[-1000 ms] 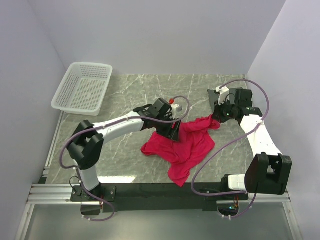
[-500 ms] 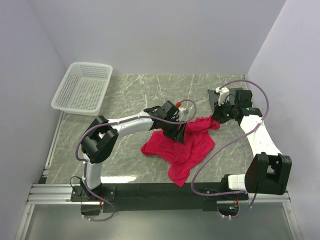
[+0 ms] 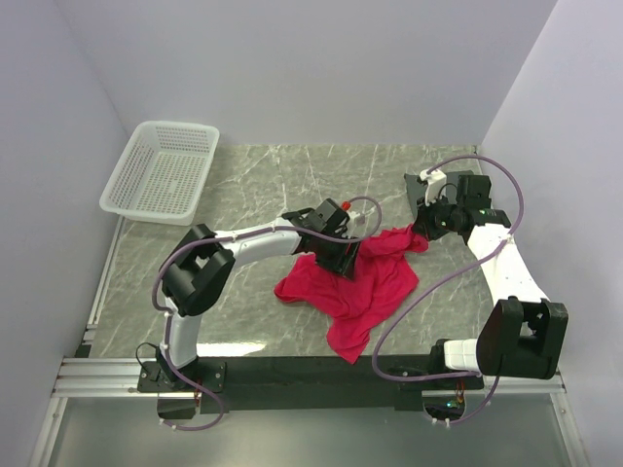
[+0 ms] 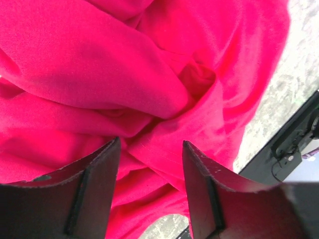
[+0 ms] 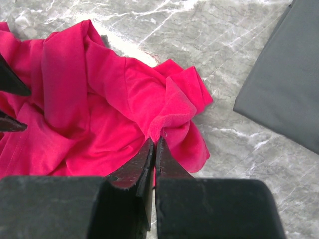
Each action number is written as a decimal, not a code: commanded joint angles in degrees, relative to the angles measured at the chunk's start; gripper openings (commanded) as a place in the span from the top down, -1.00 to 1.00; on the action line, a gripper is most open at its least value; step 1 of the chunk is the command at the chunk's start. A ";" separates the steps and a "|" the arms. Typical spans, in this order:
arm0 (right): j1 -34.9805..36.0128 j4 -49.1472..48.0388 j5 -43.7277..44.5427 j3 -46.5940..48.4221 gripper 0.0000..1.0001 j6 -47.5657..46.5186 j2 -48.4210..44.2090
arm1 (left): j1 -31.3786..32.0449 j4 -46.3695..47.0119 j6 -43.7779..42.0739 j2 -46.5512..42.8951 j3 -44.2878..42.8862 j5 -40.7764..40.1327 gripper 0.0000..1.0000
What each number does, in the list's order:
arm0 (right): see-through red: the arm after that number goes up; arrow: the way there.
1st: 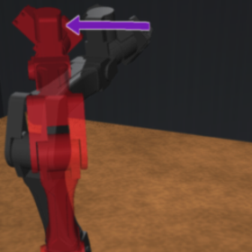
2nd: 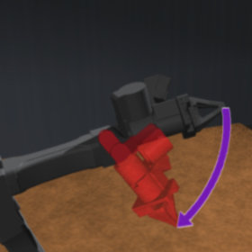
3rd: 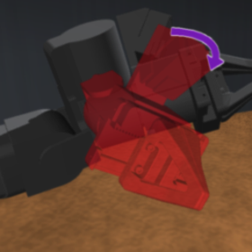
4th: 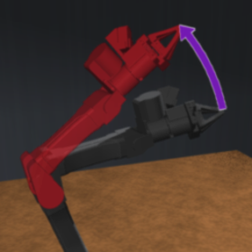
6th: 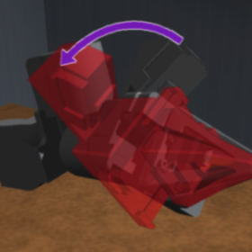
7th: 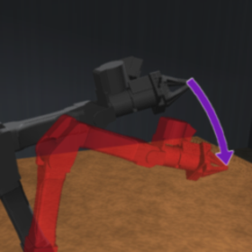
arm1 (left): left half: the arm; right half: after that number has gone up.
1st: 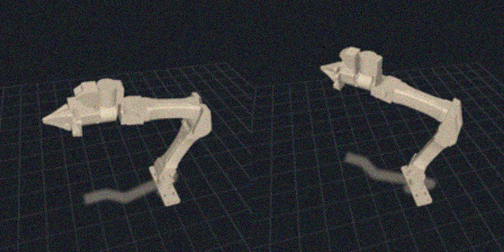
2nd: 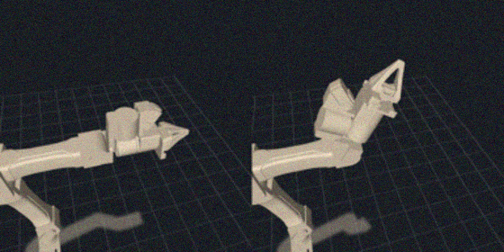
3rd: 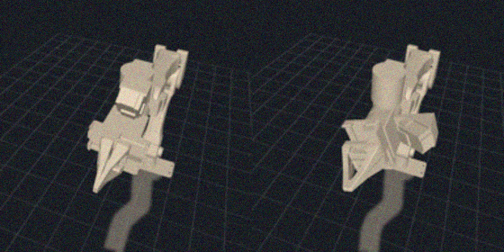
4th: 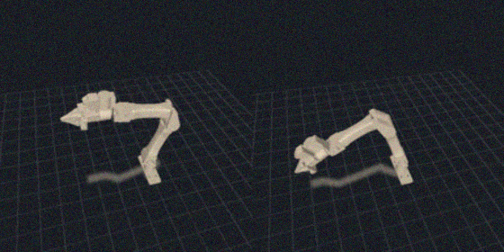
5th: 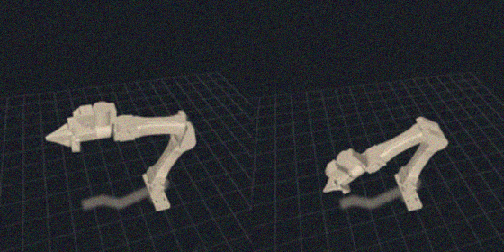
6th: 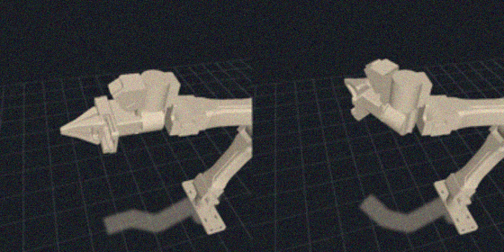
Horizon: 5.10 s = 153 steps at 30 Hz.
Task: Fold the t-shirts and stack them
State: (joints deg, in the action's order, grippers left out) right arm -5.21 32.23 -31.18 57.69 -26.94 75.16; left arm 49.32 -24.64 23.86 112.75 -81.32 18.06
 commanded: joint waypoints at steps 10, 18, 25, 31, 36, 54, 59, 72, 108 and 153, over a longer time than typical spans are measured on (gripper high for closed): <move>-0.32 0.12 -0.90 0.23 1.00 -0.22 -0.18 | 0.69 0.21 -0.39 2.39 0.28 0.57 0.05; -0.41 0.20 -0.73 0.23 1.00 -0.48 -0.27 | 0.60 0.38 -0.39 1.78 0.37 1.18 0.72; -0.41 1.25 -0.29 1.54 1.00 -1.27 -0.45 | 0.51 -1.19 -0.92 -2.17 1.16 0.04 0.99; -0.41 2.57 -0.02 4.44 1.00 -2.77 -0.71 | -1.76 -3.39 -0.57 -11.49 3.44 -4.34 0.99; -0.41 3.36 -0.11 6.38 1.00 -3.82 0.60 | -6.07 -5.85 -0.48 -22.03 6.43 -8.21 0.99; -0.41 8.73 -3.54 25.44 1.00 -5.84 2.01 | -28.84 -12.27 -12.16 -46.12 -2.35 -38.71 0.99; -0.41 9.17 -3.63 30.63 1.00 -4.62 2.10 | -30.33 -8.42 -13.40 -49.11 -4.46 -45.04 0.99; -5.15 3.90 -5.03 58.55 1.00 5.66 2.10 | -30.60 7.32 -18.14 -57.64 -9.55 -50.59 0.99; -10.17 -2.35 -10.04 60.27 1.00 11.74 -4.40 | -30.69 13.13 -14.37 -60.63 -8.78 -36.70 0.99; -9.21 -5.15 -17.51 31.99 1.00 5.87 -4.32 | -30.69 16.99 -8.13 -59.58 14.41 -35.56 0.99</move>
State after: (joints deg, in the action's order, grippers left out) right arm -16.25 28.05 -46.96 99.24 -15.73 68.53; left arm 18.94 -10.76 13.69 49.06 -73.30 -17.98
